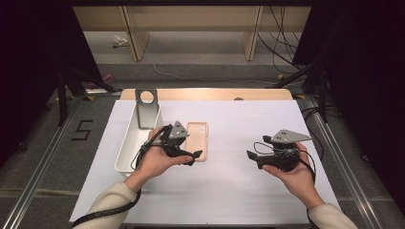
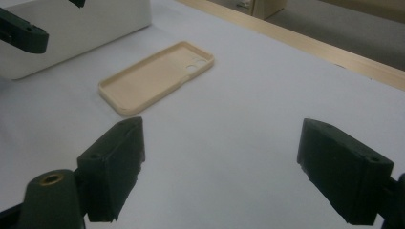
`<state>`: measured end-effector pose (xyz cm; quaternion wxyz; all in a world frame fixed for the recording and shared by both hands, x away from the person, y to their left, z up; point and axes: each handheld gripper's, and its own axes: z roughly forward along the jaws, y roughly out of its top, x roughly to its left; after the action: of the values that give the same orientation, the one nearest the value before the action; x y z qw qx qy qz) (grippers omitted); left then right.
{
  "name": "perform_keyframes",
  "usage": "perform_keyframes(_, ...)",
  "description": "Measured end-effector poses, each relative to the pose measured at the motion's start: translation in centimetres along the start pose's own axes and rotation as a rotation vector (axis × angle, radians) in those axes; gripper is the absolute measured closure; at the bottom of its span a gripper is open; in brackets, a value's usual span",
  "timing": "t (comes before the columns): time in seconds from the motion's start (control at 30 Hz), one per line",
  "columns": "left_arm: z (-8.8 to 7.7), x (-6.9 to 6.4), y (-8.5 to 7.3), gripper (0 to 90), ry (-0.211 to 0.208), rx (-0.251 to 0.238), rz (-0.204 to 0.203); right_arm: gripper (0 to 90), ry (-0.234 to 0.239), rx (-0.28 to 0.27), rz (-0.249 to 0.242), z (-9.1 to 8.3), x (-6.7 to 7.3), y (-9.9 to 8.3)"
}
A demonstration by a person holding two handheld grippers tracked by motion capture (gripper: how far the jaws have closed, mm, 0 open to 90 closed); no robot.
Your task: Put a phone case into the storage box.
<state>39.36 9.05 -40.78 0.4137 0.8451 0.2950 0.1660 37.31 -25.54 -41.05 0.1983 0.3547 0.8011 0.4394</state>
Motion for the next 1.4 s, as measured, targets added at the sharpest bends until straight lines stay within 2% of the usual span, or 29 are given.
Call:
perform_keyframes(0.1, -0.2, -0.4, -0.6, 11.3, -0.002, 0.007, 0.006, 17.3, 0.0, -0.001, 0.0, 0.0, 0.0, 0.0)
perform_keyframes(0.2, -0.2, -0.6, -0.9, 10.5, -0.005, 0.038, 0.021, 17.3, 0.001, -0.001, -0.001, 0.0, 0.0, 0.0)
perform_keyframes(0.3, -0.2, -0.7, -0.7, 10.2, 0.009, 0.055, 0.054, 17.3, 0.0, -0.003, -0.003, 0.0, 0.0, 0.0)
perform_keyframes(0.47, 0.0, -0.7, -0.3, 11.3, 0.011, 0.099, 0.105, 17.3, 0.0, 0.0, 0.0, 0.0, 0.0, 0.0)
perform_keyframes(0.6, 0.6, -0.7, -0.1, 15.2, -0.012, 0.153, 0.161, 17.3, -0.001, -0.002, 0.001, 0.0, 0.0, 0.0)
perform_keyframes(0.7, 1.1, -0.7, 0.1, 15.6, -0.003, 0.192, 0.21, 17.4, 0.0, 0.002, 0.003, 0.0, 0.0, 0.0)
perform_keyframes(0.87, 1.9, -0.8, 0.6, 16.8, 0.002, 0.23, 0.263, 17.5, 0.0, 0.001, 0.004, 0.0, 0.0, 0.0)
perform_keyframes(0.93, 2.1, -0.8, 0.9, 17.5, 0.015, 0.26, 0.309, 17.5, 0.0, 0.001, 0.003, 0.0, 0.0, 0.0)
perform_keyframes(1.2, 3.6, -0.8, 1.2, 22.4, -0.007, 0.318, 0.41, 17.5, 0.0, 0.003, 0.003, 0.0, 0.0, 0.0)
perform_keyframes(1.27, 3.9, -0.7, 1.1, 22.5, -0.02, 0.33, 0.419, 17.5, 0.001, 0.001, 0.004, 0.0, 0.1, 0.0)
perform_keyframes(1.4, 4.5, -0.8, 1.0, 22.9, -0.02, 0.363, 0.481, 17.5, 0.001, 0.001, 0.005, 0.0, 0.0, 0.0)
